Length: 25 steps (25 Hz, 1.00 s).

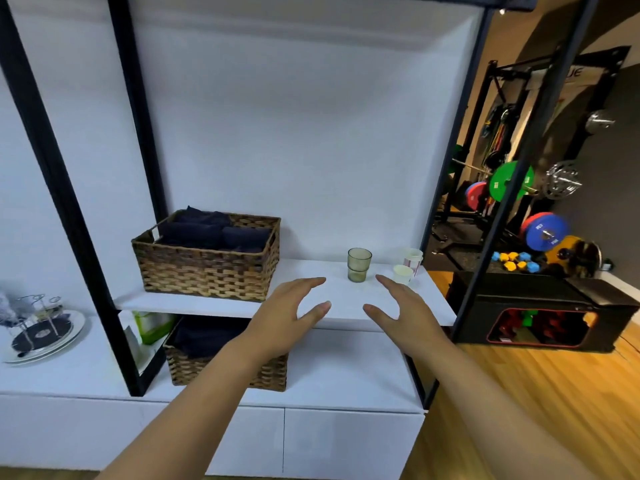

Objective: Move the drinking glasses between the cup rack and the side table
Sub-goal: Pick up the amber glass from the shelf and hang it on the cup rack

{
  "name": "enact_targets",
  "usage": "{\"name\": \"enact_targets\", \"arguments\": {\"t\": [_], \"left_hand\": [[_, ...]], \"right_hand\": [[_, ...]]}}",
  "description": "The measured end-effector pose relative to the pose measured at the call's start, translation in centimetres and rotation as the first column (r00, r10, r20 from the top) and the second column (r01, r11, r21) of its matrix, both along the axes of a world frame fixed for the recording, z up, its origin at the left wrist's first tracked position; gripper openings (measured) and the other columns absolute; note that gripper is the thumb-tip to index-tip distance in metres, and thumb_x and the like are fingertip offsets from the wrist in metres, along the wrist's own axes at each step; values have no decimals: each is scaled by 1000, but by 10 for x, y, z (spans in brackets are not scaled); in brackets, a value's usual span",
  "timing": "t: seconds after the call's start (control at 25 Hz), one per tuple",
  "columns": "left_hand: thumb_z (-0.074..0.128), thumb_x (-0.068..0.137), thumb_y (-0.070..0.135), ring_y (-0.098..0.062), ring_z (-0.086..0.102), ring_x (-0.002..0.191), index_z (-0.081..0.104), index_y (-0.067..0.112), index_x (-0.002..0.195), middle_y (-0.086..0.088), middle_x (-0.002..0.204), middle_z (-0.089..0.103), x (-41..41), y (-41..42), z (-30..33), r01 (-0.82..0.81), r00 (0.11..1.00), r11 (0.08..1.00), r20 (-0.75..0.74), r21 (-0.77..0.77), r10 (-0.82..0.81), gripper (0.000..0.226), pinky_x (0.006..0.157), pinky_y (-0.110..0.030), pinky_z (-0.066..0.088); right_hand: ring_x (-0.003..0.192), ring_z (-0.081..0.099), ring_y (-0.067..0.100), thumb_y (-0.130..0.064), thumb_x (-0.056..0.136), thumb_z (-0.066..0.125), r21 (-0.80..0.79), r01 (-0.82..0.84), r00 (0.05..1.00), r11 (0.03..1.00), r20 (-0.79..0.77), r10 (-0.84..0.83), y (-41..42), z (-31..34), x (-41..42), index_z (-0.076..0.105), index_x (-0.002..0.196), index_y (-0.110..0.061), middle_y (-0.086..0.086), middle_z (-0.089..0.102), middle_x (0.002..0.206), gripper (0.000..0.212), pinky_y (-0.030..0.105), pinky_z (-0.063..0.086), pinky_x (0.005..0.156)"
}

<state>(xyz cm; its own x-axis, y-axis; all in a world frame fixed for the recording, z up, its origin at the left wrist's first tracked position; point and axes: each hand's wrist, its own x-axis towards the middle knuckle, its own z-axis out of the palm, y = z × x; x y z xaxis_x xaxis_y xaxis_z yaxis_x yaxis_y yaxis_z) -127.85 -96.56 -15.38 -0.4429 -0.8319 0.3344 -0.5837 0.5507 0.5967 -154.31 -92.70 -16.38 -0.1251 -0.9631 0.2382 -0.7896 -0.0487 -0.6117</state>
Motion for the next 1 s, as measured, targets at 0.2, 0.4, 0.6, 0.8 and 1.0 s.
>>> {"name": "enact_targets", "arguments": {"t": [0.2,0.4,0.6,0.8,1.0], "left_hand": [[51,101,58,-7,35,146,42,39,154,15,157,45,-8,-98,-4,2,1000,1000,7,-10,-2,57,115,-24,28],[48,100,62,-2,34,145,39,43,155,21,157,41,-23,-195,-19,99,994,994,31,41,-100,58,113,-19,26],[50,101,59,3,31,143,40,41,154,22,157,41,-32,-265,-45,151,987,985,42,81,-154,57,112,-15,22],[52,102,55,3,31,142,39,39,156,24,154,41,-50,-306,-61,154,986,981,40,119,-160,57,112,-15,23],[53,102,56,1,28,146,35,41,157,24,158,39,-81,-333,-89,128,988,975,65,182,-142,60,116,-19,23]], "right_hand": [[152,31,14,-66,93,60,-2,32,999,999,-10,-32,-75,-5,-4,33,160,-38,-11,37,165,77,32,29,119],[148,37,12,-64,92,63,16,136,990,991,48,-136,-153,-15,-9,33,159,-41,-13,41,162,77,29,33,116],[147,37,10,-59,92,67,51,186,978,981,90,-190,-212,-37,-13,33,159,-40,-14,43,159,77,23,29,111],[145,39,10,-55,93,69,102,192,964,976,168,-207,-251,-62,-29,34,158,-40,-14,46,155,76,25,30,110],[141,43,12,-51,91,73,129,218,938,967,245,-244,-292,-91,-56,33,159,-35,-12,50,145,80,25,33,104]]}}
